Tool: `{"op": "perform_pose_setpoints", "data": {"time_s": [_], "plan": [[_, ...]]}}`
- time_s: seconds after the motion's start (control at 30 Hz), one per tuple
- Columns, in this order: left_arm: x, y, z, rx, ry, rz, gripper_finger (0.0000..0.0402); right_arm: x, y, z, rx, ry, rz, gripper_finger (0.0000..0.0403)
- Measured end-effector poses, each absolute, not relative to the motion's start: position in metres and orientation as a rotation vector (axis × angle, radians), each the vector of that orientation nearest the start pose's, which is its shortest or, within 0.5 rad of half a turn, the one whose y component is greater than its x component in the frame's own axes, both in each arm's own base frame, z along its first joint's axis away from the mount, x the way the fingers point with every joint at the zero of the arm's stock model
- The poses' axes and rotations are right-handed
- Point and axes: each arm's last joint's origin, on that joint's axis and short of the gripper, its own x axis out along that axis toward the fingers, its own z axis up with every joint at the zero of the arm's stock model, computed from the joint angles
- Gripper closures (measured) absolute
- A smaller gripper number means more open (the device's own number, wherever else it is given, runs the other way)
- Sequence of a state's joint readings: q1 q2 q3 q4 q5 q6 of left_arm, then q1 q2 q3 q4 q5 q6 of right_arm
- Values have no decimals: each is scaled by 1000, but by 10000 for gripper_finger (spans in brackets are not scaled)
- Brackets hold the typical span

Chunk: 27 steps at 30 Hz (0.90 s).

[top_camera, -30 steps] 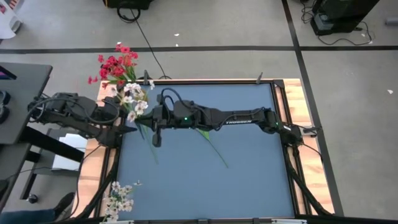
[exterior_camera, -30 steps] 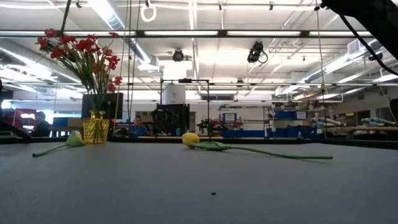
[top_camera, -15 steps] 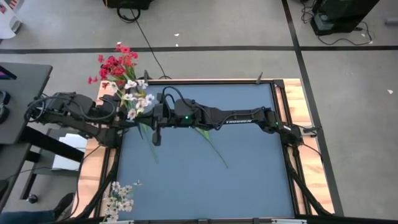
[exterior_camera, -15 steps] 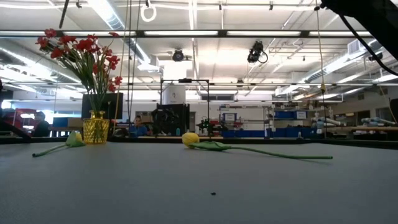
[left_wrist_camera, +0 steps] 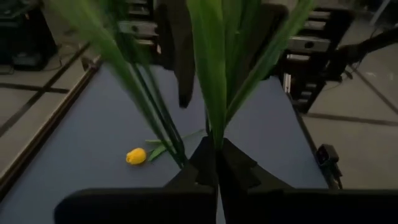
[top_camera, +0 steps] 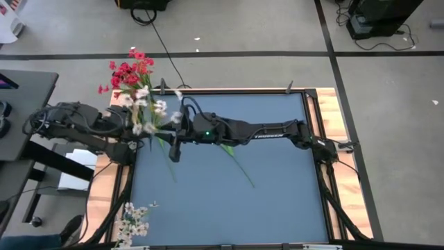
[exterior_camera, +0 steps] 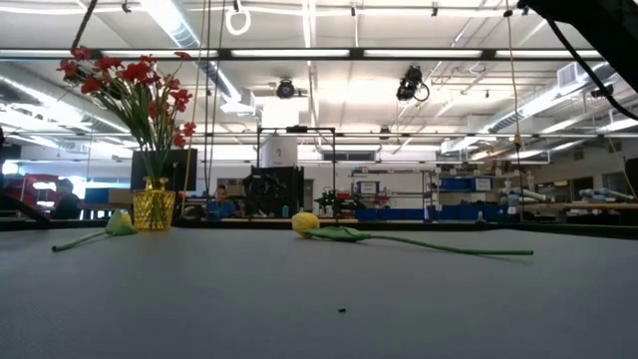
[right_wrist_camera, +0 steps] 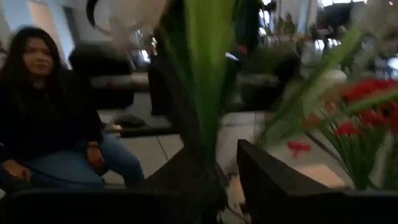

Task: Sort flowers into vase by color
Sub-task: Put the white flowers into the transparent vase

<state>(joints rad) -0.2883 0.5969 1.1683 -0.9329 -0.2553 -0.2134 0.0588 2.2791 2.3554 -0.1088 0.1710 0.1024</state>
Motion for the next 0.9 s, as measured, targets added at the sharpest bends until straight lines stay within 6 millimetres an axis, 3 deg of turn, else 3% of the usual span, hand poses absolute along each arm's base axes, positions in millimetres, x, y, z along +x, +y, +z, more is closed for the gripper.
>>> {"op": "perform_pose_setpoints", "data": {"time_s": [0.23,0.4,0.73,0.9], "plan": [[26,0,405,-152,218,3,400,510,31,392,146,117,-145,250],[15,2,403,-182,208,-61,400,498,37,401,172,157,-196,250],[53,-25,370,-227,211,-562,401,486,43,399,274,260,-270,250],[53,-32,355,-213,197,-738,401,482,52,392,306,323,-319,250]]}}
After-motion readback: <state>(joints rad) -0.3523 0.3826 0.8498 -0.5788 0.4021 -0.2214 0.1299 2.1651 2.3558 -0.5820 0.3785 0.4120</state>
